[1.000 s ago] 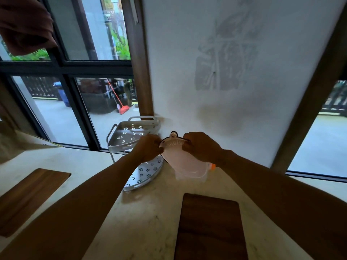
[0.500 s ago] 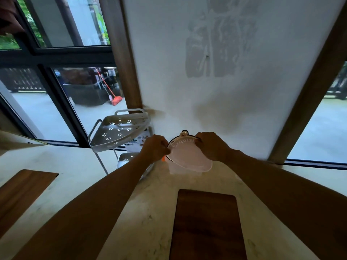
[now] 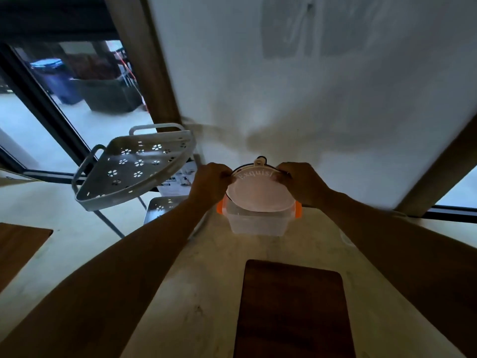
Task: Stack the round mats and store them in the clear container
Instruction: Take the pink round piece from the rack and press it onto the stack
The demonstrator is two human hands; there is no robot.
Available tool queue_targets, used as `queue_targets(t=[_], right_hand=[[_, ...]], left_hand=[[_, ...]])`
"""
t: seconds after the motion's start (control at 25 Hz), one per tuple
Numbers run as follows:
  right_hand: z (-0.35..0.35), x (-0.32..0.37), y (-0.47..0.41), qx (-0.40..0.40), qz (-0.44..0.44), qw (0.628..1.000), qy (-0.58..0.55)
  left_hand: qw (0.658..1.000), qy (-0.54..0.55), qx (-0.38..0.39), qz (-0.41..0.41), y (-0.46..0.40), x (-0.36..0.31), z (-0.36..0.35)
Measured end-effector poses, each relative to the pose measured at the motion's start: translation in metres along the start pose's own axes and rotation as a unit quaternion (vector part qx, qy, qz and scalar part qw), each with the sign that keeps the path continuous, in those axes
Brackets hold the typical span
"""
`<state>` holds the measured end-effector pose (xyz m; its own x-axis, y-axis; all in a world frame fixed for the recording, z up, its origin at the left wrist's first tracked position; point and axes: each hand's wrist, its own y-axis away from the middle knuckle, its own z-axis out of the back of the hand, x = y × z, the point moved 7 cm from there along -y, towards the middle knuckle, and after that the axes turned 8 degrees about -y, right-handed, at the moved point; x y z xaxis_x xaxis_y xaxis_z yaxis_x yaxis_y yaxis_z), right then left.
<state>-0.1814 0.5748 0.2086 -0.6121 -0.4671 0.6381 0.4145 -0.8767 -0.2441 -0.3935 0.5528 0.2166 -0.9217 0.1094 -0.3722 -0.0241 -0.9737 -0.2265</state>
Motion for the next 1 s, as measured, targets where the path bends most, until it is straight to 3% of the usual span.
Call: queue_targets(t=[0.48,0.68,1.0], right_hand=[[-0.061,-0.091,-0.027,-0.019,-0.024,0.999,-0.018],[-0.085,-0.122,-0.022,-0.066,-0.032,0.997,0.006],[-0.088,-0.133,-0.024,-0.079,-0.065,0.995,-0.019]], left_hand=[[1.000,0.005,0.005,0.004,-0.043,0.047,-0.098],[0.996,0.054,-0.009,0.068,-0.042,0.064,-0.140],[0.998,0.033,-0.040,0.019,-0.040,0.064,-0.157]])
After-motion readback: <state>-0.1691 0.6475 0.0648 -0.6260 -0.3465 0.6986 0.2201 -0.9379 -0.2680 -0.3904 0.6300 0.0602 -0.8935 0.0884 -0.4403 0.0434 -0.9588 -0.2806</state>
